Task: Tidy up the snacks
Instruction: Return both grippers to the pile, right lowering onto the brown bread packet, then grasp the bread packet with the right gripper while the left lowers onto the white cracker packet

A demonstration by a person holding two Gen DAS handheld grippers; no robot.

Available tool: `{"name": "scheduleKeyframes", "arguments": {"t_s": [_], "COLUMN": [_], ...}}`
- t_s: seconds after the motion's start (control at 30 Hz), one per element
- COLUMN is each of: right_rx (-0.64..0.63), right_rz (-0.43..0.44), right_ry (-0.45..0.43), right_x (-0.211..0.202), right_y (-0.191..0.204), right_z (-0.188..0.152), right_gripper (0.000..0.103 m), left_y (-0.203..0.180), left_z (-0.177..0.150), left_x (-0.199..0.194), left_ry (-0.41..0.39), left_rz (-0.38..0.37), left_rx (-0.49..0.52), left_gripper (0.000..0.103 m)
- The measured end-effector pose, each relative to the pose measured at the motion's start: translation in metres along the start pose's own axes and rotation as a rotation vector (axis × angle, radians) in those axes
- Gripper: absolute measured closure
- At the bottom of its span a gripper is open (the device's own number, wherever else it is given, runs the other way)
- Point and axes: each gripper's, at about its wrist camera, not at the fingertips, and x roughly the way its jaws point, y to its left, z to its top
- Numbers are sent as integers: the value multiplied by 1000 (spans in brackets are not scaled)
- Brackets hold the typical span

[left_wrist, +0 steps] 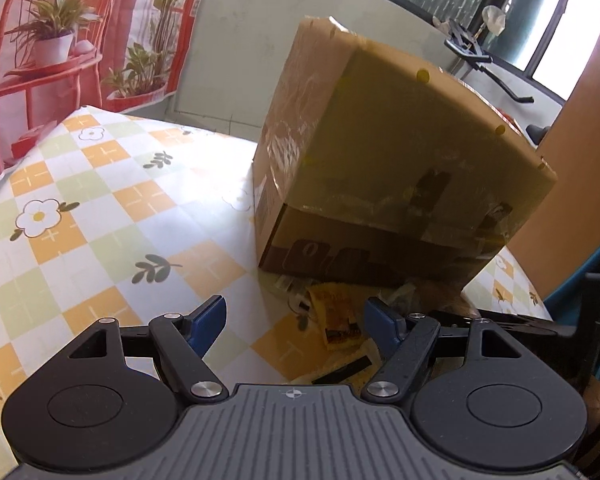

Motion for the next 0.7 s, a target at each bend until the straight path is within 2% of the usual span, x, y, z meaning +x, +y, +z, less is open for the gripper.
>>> {"name": "scheduleKeyframes", "arguments": {"t_s": [0.2, 0.37, 0.53, 0.7], "right_rx": [41, 44, 42, 45], "right_rz": [-2, -29, -30, -24], "right_ry": [-44, -90, -102, -102], "right_x": [-14, -21, -25, -25], "right_y": [-22, -34, -30, -31], "right_z": [-22, -37, -34, -34], "right_gripper": [20, 21, 21, 21], "left_y": [-12, -20, -29, -30], "left_z": [-7, -20, -30, -34], "left_x": [13, 24, 32, 40], "left_ry": [48, 105, 149, 196], "left_rz": [-19, -59, -77, -95], "left_rx": [64, 117, 164, 161], "left_gripper": [25, 25, 25, 25]}}
